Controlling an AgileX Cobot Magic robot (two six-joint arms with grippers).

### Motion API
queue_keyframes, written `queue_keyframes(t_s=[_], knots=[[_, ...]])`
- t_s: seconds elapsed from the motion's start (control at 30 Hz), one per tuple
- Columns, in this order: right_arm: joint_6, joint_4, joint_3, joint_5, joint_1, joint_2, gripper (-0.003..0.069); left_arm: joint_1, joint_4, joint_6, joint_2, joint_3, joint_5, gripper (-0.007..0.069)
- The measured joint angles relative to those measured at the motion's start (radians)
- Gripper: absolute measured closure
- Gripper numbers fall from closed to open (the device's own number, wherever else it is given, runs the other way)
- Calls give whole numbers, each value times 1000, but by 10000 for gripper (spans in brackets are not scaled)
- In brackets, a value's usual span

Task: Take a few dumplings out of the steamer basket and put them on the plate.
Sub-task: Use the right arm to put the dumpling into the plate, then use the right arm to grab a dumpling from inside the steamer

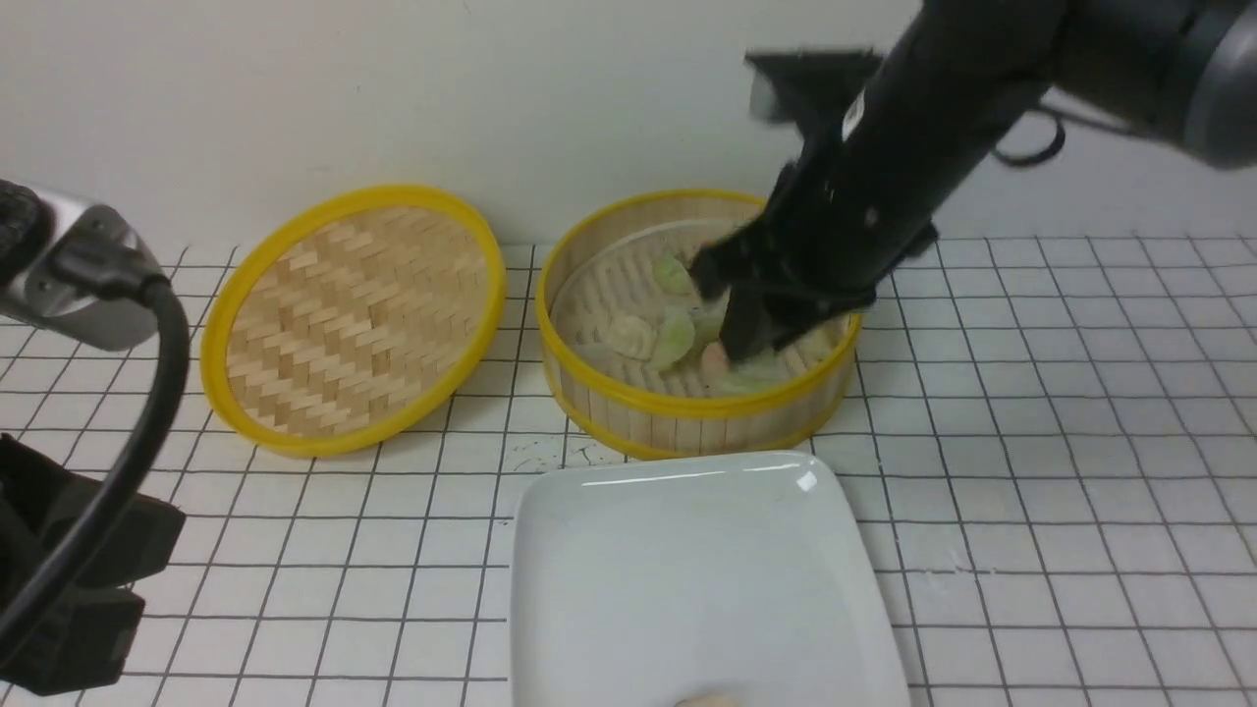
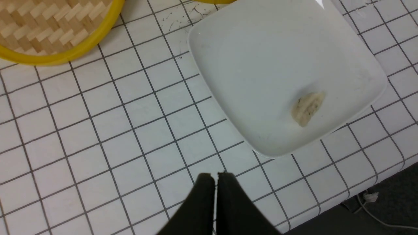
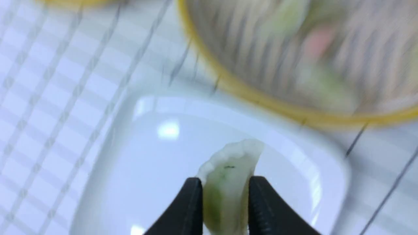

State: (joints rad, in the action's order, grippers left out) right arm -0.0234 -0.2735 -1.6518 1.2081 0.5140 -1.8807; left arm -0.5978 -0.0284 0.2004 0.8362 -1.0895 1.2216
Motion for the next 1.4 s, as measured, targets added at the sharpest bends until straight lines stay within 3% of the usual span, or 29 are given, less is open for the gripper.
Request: queue_keyframes(t_s=[0.2,0.37,0.4,0.43,0.5,0.57,0.73,1.07,1.23,1.3,1.4], knots=[[0,-1,197,-154,63,-83,482,0,-1,-4,0,0,-33,631],[2,0,158,-154,66,-108,339,0,-1,-10,0,0,-35,631],[2,4,143,-144,66,-108,322,0,-1,-10,0,0,-35,631],[4,33,92,-117,66,-109,249,0,-1,-10,0,0,-35,631],[17,95,-7,-101,62,-111,179,0,-1,-10,0,0,-35,631],[39,145,-82,-107,50,-118,137,0,-1,-10,0,0,-35,631],[113,204,-306,-102,-36,-213,110,0,-1,-10,0,0,-25,631],[86,197,-467,-73,-72,-486,124,0,-1,-10,0,0,1,631],[96,198,-505,-96,-72,-543,227,0,-1,-10,0,0,10,631],[99,202,-525,-92,-72,-552,365,0,2,-9,0,0,14,631],[101,199,-566,-57,-72,-553,498,0,5,-8,0,0,17,631]])
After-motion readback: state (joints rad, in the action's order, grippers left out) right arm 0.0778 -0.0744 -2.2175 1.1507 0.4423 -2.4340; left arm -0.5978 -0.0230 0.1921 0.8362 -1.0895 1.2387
